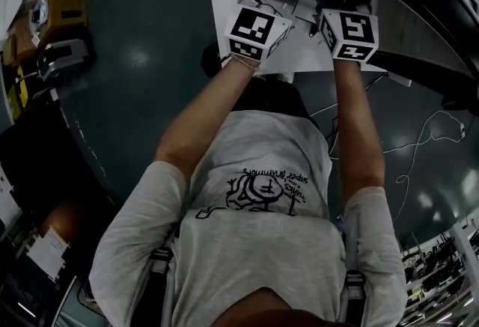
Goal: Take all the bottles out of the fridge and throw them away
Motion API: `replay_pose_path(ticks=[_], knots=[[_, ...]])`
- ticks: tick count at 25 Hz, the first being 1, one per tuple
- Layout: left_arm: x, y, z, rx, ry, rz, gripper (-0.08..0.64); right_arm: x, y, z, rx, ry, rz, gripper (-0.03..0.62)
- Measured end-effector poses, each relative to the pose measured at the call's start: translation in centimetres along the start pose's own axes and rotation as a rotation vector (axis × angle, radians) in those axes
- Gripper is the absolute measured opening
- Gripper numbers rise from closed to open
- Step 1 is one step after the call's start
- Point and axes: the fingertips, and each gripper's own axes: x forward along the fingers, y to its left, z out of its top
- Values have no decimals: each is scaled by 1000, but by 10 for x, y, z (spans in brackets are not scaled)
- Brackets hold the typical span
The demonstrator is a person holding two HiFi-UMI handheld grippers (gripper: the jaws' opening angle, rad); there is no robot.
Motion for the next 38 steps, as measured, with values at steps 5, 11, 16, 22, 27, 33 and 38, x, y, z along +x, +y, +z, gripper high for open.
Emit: replay_pose_path(ticks=[5, 11, 16, 22, 27, 33, 38], knots=[[6, 3, -1, -7, 11, 8, 6, 5, -3, 0, 10, -6, 10, 198], [13, 7, -5, -3, 23, 21, 6, 13, -8, -5, 14, -9, 14, 198], [17, 11, -8, -1, 40, 38, 6, 19, -10, -4, 4, -17, 16, 198], [20, 10, -9, -1, 42, 40, 6, 20, -8, -2, 0, -26, 34, 166], [17, 9, -9, -2, 46, 26, 6, 17, -5, -1, 18, -26, 32, 158], [14, 6, -6, 0, 44, 16, 6, 9, -2, -2, 19, -14, 33, 155], [12, 7, -4, -1, 43, -1, 6, 6, 1, -4, 33, -6, 31, 153]])
